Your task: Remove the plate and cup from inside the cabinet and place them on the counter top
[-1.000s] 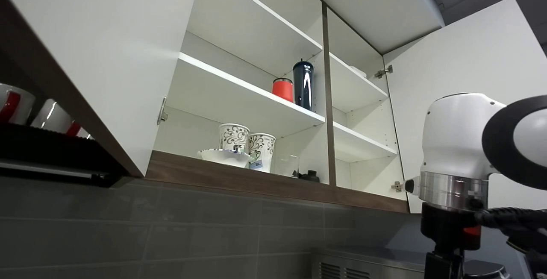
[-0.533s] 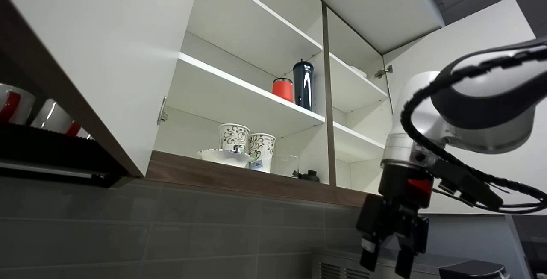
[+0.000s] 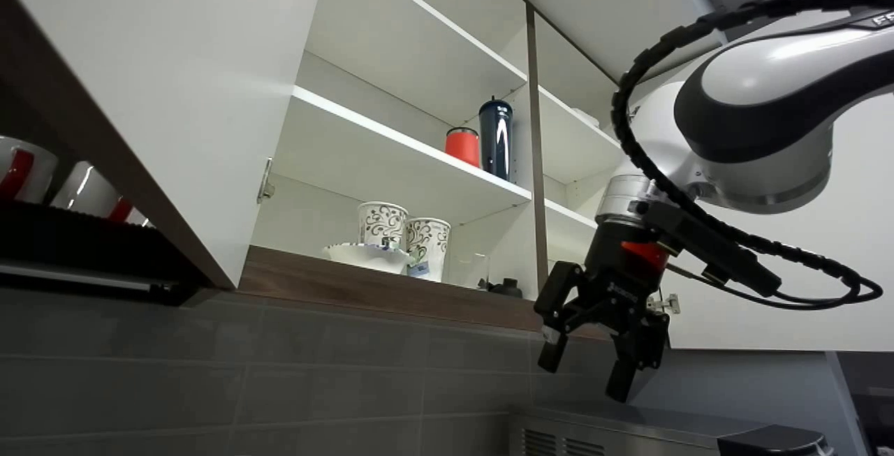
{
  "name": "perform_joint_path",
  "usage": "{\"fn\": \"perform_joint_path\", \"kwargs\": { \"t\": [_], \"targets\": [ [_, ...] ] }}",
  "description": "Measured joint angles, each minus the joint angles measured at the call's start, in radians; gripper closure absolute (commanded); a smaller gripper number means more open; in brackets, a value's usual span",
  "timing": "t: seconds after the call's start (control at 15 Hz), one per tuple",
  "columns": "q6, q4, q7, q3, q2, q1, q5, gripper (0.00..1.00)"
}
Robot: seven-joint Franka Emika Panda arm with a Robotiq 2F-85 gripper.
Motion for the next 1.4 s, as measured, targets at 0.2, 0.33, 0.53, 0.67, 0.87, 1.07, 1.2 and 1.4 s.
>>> {"fn": "perform_joint_path", "kwargs": {
  "t": [0.2, 0.33, 0.53, 0.67, 0.87, 1.07, 1.2, 1.4],
  "targets": [
    [0.0, 0.022, 0.077, 0.0, 0.005, -0.007, 0.025, 0.0],
    [0.0, 0.066, 0.152, 0.0, 0.021, -0.016, 0.06, 0.0],
    [0.013, 0.159, 0.258, 0.0, 0.071, -0.025, 0.121, 0.0],
    [0.046, 0.223, 0.326, 0.0, 0.117, -0.026, 0.158, 0.0],
    [0.113, 0.314, 0.398, 0.0, 0.196, -0.026, 0.197, 0.0],
    [0.173, 0.403, 0.451, 0.0, 0.285, -0.024, 0.213, 0.0],
    [0.211, 0.46, 0.483, 0.0, 0.345, -0.021, 0.214, 0.0],
    [0.267, 0.542, 0.516, 0.0, 0.426, -0.014, 0.212, 0.0]
  ]
}}
